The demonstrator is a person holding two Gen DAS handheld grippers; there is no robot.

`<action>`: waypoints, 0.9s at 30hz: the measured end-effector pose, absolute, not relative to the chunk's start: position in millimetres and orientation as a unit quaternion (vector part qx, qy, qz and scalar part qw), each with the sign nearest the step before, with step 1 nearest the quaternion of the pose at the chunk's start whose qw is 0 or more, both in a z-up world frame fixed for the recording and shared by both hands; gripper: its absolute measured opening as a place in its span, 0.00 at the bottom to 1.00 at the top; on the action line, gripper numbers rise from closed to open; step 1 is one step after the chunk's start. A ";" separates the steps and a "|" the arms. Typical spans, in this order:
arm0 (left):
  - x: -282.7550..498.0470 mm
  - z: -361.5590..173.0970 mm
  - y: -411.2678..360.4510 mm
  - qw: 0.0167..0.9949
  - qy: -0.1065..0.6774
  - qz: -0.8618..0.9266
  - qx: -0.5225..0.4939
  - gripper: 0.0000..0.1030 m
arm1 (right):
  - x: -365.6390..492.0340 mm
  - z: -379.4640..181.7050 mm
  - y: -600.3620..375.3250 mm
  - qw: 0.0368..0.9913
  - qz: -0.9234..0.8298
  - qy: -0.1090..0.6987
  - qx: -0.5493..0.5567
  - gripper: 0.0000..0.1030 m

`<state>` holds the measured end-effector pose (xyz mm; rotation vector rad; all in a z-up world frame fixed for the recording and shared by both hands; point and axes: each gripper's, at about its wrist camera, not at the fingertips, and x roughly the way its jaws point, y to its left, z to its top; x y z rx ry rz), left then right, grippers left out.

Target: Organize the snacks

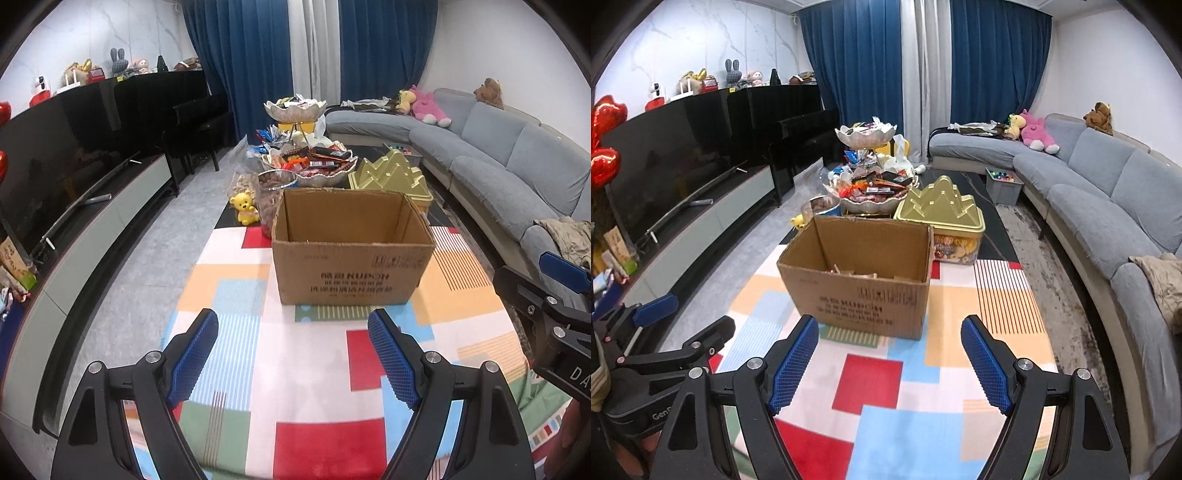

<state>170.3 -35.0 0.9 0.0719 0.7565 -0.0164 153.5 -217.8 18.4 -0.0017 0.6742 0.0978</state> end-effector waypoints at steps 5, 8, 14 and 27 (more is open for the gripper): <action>142.9 -3.3 -38.2 0.929 0.367 -0.008 0.043 0.81 | 127.3 16.1 -222.3 0.942 0.042 0.332 0.005 0.78; 128.8 -2.8 -38.2 0.930 0.365 -0.011 0.043 0.81 | 113.3 13.5 -226.7 0.941 0.039 0.336 0.010 0.78; 105.3 -3.7 -38.9 0.933 0.359 -0.015 0.035 0.81 | 86.6 7.8 -230.3 0.939 0.034 0.342 0.020 0.78; 61.0 -14.9 -30.6 0.930 0.367 -0.015 0.026 0.81 | 42.7 0.5 -227.6 0.937 0.035 0.346 0.007 0.78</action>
